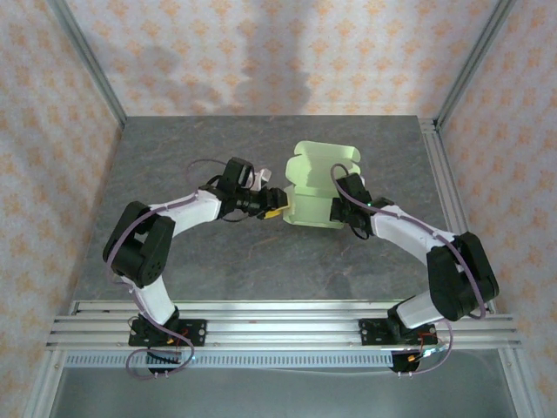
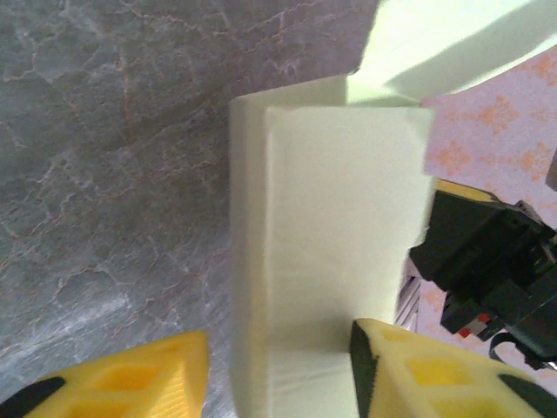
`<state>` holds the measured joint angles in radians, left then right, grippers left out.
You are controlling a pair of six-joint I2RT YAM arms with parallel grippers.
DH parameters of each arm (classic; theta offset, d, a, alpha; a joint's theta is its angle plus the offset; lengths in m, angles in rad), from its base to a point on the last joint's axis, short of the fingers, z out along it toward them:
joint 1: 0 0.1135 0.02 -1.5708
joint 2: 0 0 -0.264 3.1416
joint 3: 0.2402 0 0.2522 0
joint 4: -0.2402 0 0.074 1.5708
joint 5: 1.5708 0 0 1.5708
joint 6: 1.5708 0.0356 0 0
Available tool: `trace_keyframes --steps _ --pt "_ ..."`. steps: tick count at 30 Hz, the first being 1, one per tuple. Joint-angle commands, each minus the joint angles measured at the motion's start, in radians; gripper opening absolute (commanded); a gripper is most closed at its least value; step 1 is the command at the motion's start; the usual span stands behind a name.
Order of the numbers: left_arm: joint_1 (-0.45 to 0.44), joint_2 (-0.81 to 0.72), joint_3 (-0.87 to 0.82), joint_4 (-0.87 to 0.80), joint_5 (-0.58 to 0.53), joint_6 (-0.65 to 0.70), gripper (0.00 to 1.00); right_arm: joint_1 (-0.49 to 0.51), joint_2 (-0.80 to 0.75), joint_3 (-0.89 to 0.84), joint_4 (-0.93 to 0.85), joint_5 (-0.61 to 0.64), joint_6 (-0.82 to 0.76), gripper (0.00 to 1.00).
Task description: Fold the paper box
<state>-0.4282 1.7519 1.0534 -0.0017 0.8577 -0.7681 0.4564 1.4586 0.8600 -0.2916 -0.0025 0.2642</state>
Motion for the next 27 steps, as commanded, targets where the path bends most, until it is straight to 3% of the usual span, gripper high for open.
trace_keyframes --steps 1,14,27 --pt "-0.021 0.022 0.035 0.013 0.026 -0.007 0.43 0.017 0.016 0.043 -0.018 0.038 -0.018 0.02" --pt "-0.056 0.066 0.086 -0.027 0.015 -0.013 0.33 0.056 0.06 0.082 -0.06 0.103 -0.04 0.01" --pt "-0.062 0.114 0.109 -0.109 -0.025 0.007 0.3 0.068 0.063 0.093 -0.068 0.118 -0.043 0.01"
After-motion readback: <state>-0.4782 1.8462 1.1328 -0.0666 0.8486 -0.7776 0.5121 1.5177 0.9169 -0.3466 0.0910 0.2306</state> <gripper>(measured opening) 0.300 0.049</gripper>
